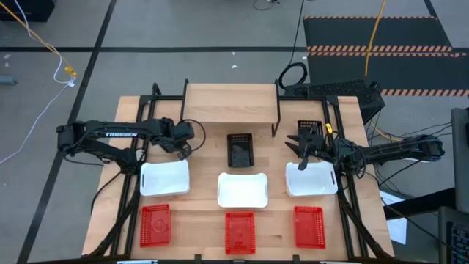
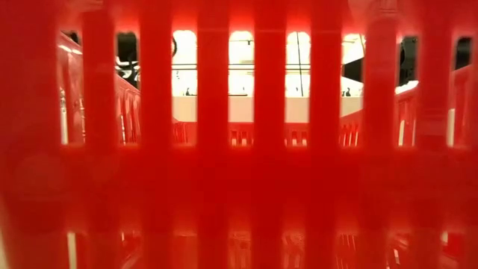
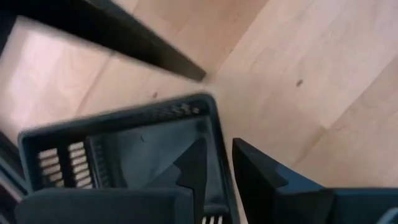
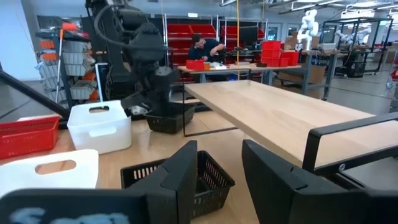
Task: Stack baskets on shelf by color
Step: Put the right black bin on the shelf, then stack the right black bin on the black bin on the shelf
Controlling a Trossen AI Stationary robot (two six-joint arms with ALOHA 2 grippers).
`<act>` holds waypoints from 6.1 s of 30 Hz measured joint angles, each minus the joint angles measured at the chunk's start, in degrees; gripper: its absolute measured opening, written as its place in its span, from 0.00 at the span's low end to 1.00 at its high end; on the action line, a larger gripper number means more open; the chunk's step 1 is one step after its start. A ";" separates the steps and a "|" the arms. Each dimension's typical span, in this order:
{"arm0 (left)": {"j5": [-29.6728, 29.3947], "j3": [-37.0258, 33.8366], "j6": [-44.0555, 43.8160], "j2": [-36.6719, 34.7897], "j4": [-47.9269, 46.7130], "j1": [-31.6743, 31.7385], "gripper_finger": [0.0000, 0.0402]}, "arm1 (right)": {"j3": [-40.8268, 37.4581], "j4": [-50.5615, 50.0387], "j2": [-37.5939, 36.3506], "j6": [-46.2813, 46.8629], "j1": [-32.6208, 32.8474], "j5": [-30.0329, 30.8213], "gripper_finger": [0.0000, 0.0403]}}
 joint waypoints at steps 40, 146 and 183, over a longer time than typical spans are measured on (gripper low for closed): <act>-4.87 7.85 28.35 -14.62 30.91 -17.28 0.20 | 36.29 -92.88 32.01 19.37 -6.33 -7.41 0.30; -20.06 7.89 15.17 -20.02 18.26 -10.71 0.20 | 67.95 -55.86 58.19 -7.46 4.71 -7.70 0.31; -19.98 7.89 17.67 -20.00 19.24 -10.67 0.20 | 62.08 -51.16 57.43 -3.50 -1.88 -30.00 0.01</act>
